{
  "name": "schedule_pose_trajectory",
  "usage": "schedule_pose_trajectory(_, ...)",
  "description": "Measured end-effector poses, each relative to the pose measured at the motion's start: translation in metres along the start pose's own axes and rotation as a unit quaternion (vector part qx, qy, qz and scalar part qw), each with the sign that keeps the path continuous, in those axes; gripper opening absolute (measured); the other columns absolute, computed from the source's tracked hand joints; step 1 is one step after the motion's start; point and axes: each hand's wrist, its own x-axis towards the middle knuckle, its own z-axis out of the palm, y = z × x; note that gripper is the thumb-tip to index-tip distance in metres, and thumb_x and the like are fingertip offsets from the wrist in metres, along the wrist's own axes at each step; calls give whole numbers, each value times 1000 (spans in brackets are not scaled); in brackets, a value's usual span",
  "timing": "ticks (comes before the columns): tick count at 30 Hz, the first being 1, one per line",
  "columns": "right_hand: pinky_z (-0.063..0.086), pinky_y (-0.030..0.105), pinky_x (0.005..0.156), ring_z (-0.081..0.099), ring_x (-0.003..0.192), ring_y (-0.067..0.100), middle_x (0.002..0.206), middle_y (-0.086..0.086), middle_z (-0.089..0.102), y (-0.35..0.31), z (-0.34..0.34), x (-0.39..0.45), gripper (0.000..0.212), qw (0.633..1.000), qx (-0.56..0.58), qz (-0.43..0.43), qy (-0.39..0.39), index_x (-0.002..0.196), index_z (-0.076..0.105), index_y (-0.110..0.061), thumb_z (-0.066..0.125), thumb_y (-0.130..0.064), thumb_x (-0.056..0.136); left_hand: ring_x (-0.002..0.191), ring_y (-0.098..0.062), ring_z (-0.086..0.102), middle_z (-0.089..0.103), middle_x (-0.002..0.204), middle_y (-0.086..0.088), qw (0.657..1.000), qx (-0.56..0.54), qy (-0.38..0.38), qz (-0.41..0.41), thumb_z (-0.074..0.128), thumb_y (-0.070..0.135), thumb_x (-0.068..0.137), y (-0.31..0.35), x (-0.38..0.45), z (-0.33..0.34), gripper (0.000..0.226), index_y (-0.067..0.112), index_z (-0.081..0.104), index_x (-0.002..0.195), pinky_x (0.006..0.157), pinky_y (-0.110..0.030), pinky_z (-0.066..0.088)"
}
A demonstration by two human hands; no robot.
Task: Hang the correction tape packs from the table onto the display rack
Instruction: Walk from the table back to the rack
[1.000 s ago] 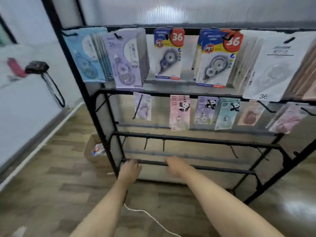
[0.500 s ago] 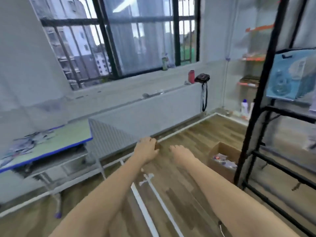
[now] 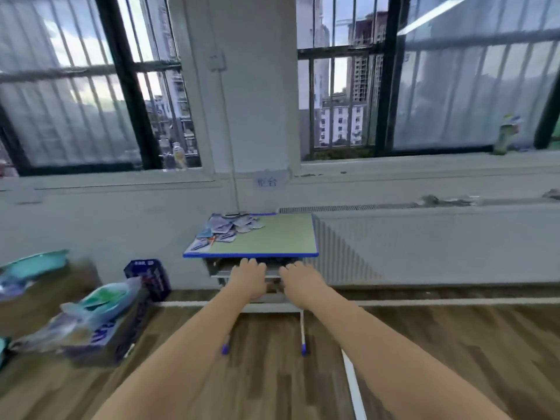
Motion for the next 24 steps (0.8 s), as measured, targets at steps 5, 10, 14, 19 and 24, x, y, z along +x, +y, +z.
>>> schedule_pose_trajectory(5,38,40,98,44,120,29,131,14,50,1,39,78,35,998,-9,-44,-49,130,45,-8,43,-15,96,130,-31,36,43,137,-15,999,-31,-21,-35,48,38,95,-48,61,25,49,9,43,134,103,-41,38)
schedule_pose_trajectory(10,39,40,97,45,120,30,130,14,51,31,60,176,37,995,2,-73,-65,130,44,-7,47,-18,94,132,-32,33,41,139,-16,996,-40,-42,-64,49,38,95,-76,145,38,51,9,42,137,105,-45,36)
schedule_pose_trajectory(14,38,40,99,44,122,29,133,13,49,64,74,263,37,994,22,-79,-77,131,44,-9,46,-19,95,129,-32,38,44,137,-16,996,-23,-40,-70,48,36,95,-91,226,36,49,9,44,136,102,-44,38)
schedule_pose_trajectory(19,36,39,102,40,128,28,139,12,45,104,94,366,42,991,62,-68,-100,137,40,-10,43,-16,95,130,-30,37,43,140,-13,994,-33,-46,-92,45,39,97,-113,317,36,50,11,43,138,103,-43,35)
schedule_pose_trajectory(24,36,38,103,38,129,29,140,13,43,114,138,431,43,981,78,-68,-165,137,38,-9,43,-18,95,126,-29,42,48,135,-12,987,-52,-97,-113,45,39,96,-142,374,68,49,11,45,136,102,-41,36)
